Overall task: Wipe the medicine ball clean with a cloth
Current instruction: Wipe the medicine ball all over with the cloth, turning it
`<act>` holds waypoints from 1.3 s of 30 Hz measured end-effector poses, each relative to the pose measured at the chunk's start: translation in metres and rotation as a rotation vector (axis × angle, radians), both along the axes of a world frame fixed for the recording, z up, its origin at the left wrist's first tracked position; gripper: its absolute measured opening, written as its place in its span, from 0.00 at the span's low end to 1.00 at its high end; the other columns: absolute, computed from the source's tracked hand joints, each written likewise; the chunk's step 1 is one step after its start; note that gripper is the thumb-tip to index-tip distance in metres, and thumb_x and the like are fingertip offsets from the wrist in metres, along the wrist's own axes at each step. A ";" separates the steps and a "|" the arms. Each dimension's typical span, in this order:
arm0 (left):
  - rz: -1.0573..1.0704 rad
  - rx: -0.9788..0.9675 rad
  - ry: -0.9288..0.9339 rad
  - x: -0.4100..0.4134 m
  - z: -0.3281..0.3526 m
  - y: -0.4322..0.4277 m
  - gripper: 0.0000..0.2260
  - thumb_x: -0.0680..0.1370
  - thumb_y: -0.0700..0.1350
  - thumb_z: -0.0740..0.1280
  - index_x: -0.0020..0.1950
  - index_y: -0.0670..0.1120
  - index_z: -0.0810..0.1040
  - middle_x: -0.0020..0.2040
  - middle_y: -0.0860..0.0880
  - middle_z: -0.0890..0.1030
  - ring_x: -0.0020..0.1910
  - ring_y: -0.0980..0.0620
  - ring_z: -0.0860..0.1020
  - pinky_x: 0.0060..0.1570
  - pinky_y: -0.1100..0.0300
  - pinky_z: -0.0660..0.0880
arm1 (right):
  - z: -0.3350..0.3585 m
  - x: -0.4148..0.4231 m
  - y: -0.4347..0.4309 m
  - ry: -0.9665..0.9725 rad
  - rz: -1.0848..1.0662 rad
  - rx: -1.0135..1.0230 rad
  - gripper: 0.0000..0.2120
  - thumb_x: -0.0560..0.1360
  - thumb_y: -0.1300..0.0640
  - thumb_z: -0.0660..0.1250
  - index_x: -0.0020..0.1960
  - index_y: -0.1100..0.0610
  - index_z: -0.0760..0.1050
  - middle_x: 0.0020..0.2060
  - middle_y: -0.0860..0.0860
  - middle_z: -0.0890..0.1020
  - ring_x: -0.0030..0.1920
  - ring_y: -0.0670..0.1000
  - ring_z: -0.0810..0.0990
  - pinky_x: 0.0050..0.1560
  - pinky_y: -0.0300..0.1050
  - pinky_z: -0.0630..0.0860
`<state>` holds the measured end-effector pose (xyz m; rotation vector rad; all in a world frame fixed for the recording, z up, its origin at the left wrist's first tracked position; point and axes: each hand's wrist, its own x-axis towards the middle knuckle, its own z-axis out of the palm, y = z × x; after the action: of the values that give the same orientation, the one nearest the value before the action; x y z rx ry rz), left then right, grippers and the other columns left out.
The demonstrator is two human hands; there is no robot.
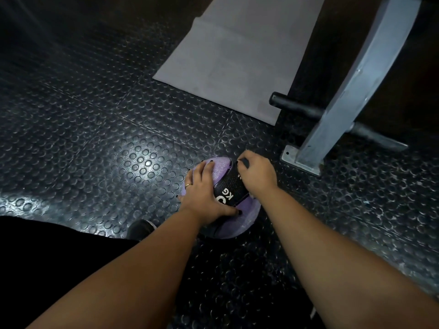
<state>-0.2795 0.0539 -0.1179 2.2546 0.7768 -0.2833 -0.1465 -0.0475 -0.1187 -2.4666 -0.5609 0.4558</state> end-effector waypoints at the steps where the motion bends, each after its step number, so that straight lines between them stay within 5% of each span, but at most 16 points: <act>1: -0.004 -0.005 0.002 0.001 0.000 0.002 0.63 0.57 0.62 0.82 0.81 0.54 0.46 0.80 0.55 0.48 0.79 0.45 0.44 0.76 0.39 0.55 | 0.002 -0.011 -0.004 -0.016 -0.008 0.044 0.06 0.76 0.54 0.62 0.49 0.53 0.76 0.44 0.52 0.81 0.43 0.55 0.78 0.43 0.48 0.76; 11: -0.052 -0.031 -0.009 -0.020 -0.005 0.012 0.66 0.53 0.65 0.81 0.81 0.55 0.45 0.78 0.60 0.47 0.79 0.48 0.44 0.75 0.38 0.57 | -0.008 -0.053 -0.022 -0.331 0.114 0.139 0.07 0.75 0.52 0.64 0.49 0.54 0.76 0.43 0.49 0.81 0.38 0.55 0.81 0.33 0.47 0.76; 19: -0.064 -0.045 -0.043 -0.029 -0.009 0.021 0.66 0.52 0.65 0.82 0.80 0.55 0.47 0.77 0.62 0.47 0.79 0.48 0.47 0.75 0.38 0.58 | -0.015 0.001 0.006 -0.062 0.035 -0.009 0.09 0.76 0.53 0.61 0.53 0.50 0.79 0.50 0.50 0.82 0.49 0.55 0.79 0.41 0.44 0.72; 23: -0.084 -0.045 0.010 -0.022 -0.001 0.024 0.66 0.52 0.61 0.84 0.80 0.52 0.49 0.78 0.56 0.49 0.78 0.50 0.52 0.76 0.44 0.59 | -0.016 0.004 0.008 -0.037 0.048 -0.034 0.10 0.77 0.54 0.61 0.53 0.51 0.79 0.50 0.51 0.82 0.48 0.55 0.79 0.43 0.45 0.72; 27: 0.026 -0.047 0.054 -0.010 0.009 0.016 0.68 0.46 0.73 0.75 0.79 0.48 0.52 0.75 0.48 0.57 0.76 0.45 0.57 0.73 0.42 0.63 | -0.021 -0.016 -0.002 -0.043 0.005 0.001 0.08 0.77 0.54 0.60 0.52 0.53 0.76 0.49 0.52 0.81 0.47 0.56 0.79 0.44 0.48 0.73; 31: 0.045 0.032 0.140 -0.015 0.007 0.002 0.71 0.49 0.75 0.75 0.81 0.48 0.42 0.80 0.46 0.48 0.80 0.44 0.48 0.74 0.36 0.59 | -0.020 -0.041 -0.009 -0.068 0.000 0.058 0.08 0.78 0.53 0.59 0.53 0.53 0.74 0.50 0.52 0.79 0.48 0.57 0.78 0.45 0.52 0.74; 39: 0.031 0.009 0.129 -0.050 0.001 0.000 0.75 0.43 0.72 0.75 0.80 0.52 0.39 0.81 0.50 0.44 0.80 0.45 0.43 0.72 0.31 0.58 | -0.015 -0.088 -0.039 -0.276 0.259 0.220 0.07 0.76 0.52 0.62 0.49 0.54 0.75 0.44 0.48 0.80 0.39 0.54 0.80 0.35 0.48 0.77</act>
<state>-0.3291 0.0534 -0.1173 2.2475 0.8808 -0.4147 -0.2341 -0.0862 -0.1339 -2.2670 -0.9958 0.1402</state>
